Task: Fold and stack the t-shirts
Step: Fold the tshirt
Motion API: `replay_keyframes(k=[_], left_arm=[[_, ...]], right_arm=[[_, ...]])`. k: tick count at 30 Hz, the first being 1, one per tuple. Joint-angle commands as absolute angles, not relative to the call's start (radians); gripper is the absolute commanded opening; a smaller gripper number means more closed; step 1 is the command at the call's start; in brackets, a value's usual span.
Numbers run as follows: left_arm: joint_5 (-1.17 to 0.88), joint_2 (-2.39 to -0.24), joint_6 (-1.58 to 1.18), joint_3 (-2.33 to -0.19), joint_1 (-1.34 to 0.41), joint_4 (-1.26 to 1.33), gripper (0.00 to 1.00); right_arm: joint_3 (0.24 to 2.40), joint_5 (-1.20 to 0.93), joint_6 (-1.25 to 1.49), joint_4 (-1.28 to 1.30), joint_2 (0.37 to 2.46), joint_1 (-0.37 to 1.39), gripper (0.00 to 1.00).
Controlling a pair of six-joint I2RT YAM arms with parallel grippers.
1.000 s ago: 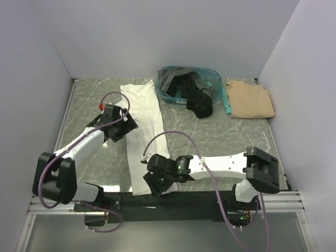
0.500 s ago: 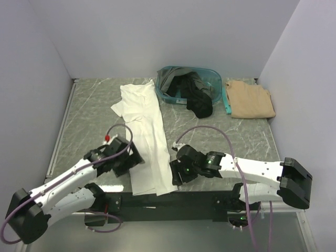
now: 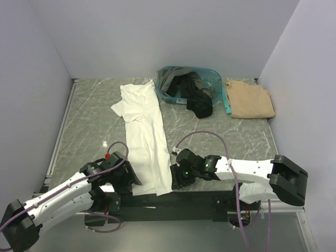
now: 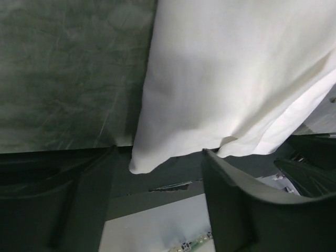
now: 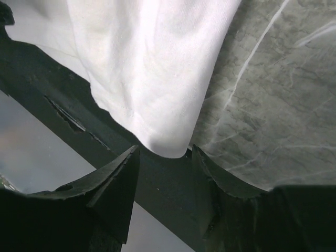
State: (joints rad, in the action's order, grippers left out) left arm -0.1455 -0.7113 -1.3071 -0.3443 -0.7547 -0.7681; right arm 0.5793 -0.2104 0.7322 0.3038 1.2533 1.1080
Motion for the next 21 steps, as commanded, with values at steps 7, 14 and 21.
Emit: replay_keyframes(k=[7, 14, 21], left_arm=[[-0.267, -0.776, -1.295, -0.299, -0.781, -0.664, 0.46], [-0.258, -0.841, -1.253, -0.333, -0.787, -0.672, 0.14], [-0.311, -0.805, -1.294, -0.364, -0.804, -0.695, 0.01]], right_arm=[[0.525, -0.27, 0.796, 0.187, 1.315, 1.104, 0.48], [0.554, -0.25, 0.782, 0.178, 1.381, 1.103, 0.33], [0.552, -0.271, 0.817, 0.244, 1.304, 1.117, 0.0]])
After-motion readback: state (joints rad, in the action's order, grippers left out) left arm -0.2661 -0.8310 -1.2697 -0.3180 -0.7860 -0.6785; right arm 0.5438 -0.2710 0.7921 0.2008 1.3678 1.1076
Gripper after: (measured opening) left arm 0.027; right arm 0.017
